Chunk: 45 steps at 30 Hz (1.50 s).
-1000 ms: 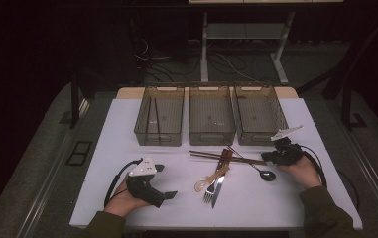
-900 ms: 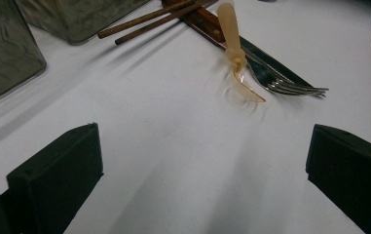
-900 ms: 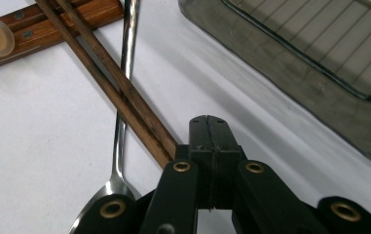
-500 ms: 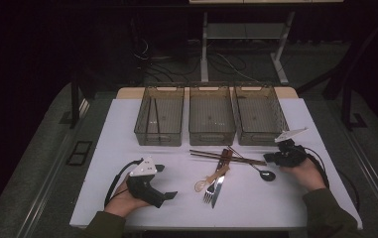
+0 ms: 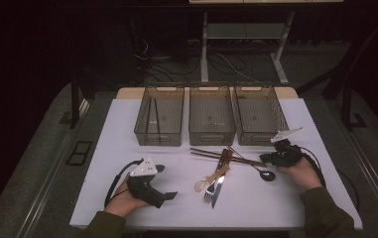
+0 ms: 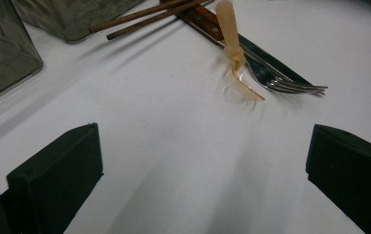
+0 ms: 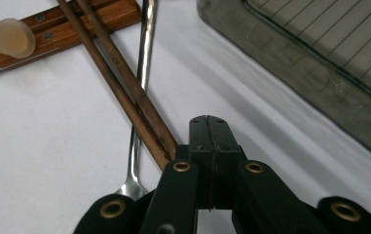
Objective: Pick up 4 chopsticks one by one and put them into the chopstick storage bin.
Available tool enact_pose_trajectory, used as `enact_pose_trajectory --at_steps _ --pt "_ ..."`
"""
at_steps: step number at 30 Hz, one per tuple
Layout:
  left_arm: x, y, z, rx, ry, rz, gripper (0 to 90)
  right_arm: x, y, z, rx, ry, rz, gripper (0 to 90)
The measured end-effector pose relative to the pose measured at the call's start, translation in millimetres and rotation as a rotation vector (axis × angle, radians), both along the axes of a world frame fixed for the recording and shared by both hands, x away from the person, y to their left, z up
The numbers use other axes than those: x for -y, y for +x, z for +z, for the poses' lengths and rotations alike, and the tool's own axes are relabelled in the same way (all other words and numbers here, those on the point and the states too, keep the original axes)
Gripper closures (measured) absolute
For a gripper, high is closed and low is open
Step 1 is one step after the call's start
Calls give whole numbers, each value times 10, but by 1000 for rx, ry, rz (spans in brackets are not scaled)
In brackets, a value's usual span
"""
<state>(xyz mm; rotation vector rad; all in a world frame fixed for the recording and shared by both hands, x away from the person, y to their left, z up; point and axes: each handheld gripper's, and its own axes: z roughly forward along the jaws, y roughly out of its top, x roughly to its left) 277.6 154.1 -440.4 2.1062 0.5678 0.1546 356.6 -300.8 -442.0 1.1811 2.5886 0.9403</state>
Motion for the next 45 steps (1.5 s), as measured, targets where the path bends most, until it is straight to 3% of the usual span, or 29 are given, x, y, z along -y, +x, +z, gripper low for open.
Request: enact_pose_trajectory --at_steps 14,20,21,27,36,45 --pt "3 -7 2 -1 -3 0 0 -17 -61 22 -17 -12 31 899" --pt "3 -7 3 -1 -4 2 0 22 -57 113 22 72 18 823" --pt "3 -8 4 0 -4 2 0 10 -51 141 26 96 26 797" --pt "5 -5 -1 -2 -6 4 0 -198 -22 230 60 111 105 707" --pt "11 -5 -5 -3 -9 4 0 -487 -34 232 80 97 216 740" --pt "5 -1 -2 -3 -7 3 0 -586 -23 154 78 61 260 757"
